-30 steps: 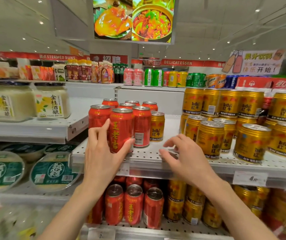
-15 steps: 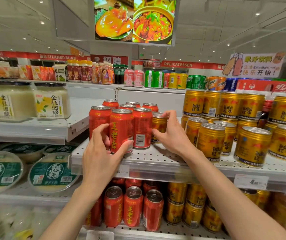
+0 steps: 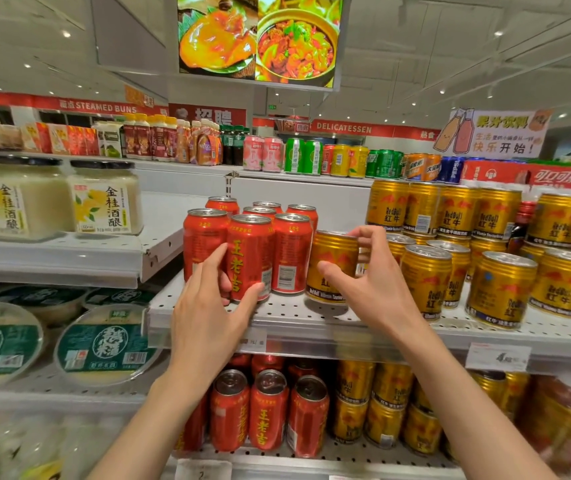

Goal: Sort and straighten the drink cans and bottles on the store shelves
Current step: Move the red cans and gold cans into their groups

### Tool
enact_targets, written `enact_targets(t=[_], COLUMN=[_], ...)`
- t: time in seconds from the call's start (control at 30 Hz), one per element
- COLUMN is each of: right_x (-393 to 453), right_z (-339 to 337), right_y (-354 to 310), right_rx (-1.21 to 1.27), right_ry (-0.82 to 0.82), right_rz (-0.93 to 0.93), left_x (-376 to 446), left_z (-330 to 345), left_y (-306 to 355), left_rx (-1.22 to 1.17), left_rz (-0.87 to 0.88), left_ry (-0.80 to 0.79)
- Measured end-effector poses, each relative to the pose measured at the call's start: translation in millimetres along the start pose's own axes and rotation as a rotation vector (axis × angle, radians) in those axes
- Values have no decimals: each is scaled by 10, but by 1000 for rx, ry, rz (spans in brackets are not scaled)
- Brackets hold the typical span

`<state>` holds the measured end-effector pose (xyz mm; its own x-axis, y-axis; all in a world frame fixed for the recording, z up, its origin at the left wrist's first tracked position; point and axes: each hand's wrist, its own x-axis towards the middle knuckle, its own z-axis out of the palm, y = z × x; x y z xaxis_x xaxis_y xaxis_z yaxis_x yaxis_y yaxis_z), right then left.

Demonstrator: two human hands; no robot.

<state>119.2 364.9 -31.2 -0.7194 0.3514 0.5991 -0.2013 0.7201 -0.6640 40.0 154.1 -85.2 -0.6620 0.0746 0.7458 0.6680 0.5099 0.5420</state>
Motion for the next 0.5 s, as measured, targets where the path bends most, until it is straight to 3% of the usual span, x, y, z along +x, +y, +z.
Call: enact_targets(t=[0.2,0.33,0.5], right_x=[-397,-670,-1100], right_z=[-88,-138,-81], right_y=[-170,-241,-131], right_rx=[125,195,195], right_ry=[47,95,59], right_rz=[39,76,165], left_x=[-104,-388,-741], left_z=[-238,-348,-324], left_y=[35,-54,-168], left_rx=[-470,-567,-678], left_rz=[-88,-67,-203], left_ry=[-117,-184,-341])
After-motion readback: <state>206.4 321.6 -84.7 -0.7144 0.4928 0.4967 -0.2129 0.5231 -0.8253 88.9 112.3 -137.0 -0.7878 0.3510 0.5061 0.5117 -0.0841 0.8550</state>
